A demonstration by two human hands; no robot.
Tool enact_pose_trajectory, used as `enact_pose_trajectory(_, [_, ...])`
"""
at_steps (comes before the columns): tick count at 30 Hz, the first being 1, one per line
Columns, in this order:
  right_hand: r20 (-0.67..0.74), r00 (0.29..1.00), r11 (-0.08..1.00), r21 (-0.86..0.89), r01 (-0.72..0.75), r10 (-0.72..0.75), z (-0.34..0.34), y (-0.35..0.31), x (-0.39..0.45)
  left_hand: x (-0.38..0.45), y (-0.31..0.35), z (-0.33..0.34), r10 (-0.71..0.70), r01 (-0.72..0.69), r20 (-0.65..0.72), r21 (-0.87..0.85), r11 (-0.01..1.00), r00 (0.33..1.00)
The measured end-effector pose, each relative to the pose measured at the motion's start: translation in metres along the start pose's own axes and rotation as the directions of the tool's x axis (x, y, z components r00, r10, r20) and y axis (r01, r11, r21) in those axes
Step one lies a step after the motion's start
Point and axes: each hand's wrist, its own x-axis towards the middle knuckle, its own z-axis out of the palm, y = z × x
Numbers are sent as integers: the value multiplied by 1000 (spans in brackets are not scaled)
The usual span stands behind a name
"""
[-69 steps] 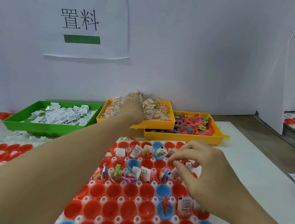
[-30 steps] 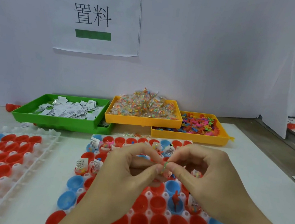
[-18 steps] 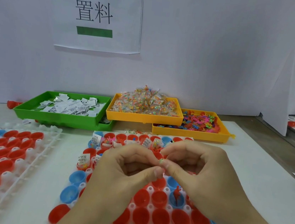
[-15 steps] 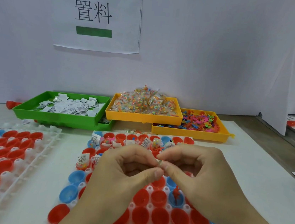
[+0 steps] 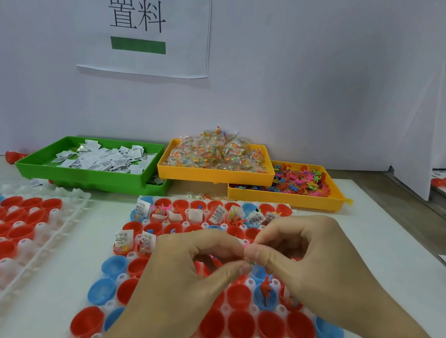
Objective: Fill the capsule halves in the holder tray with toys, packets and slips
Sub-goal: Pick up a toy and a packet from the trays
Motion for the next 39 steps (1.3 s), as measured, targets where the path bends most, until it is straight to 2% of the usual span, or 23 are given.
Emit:
enact_pose_trajectory(5, [22, 999, 999, 8, -40, 40, 1, -1, 0, -1, -1, 2, -9, 9, -22, 10, 1000, 1000])
enact_pose_trajectory(12, [57, 996, 978, -197, -62, 74, -11, 0, 1, 2, -4, -2, 41, -32, -122, 73, 997, 992])
enact_pose_trajectory(18, [119, 987, 942, -331, -60, 104, -8, 3, -1, 3, -6, -4, 45, -36, -130, 70, 997, 990])
enact_pose_trajectory(39, [214, 969, 881, -473, -8, 124, 5, 3, -6, 6, 0, -12, 31, -21, -181, 60, 998, 983])
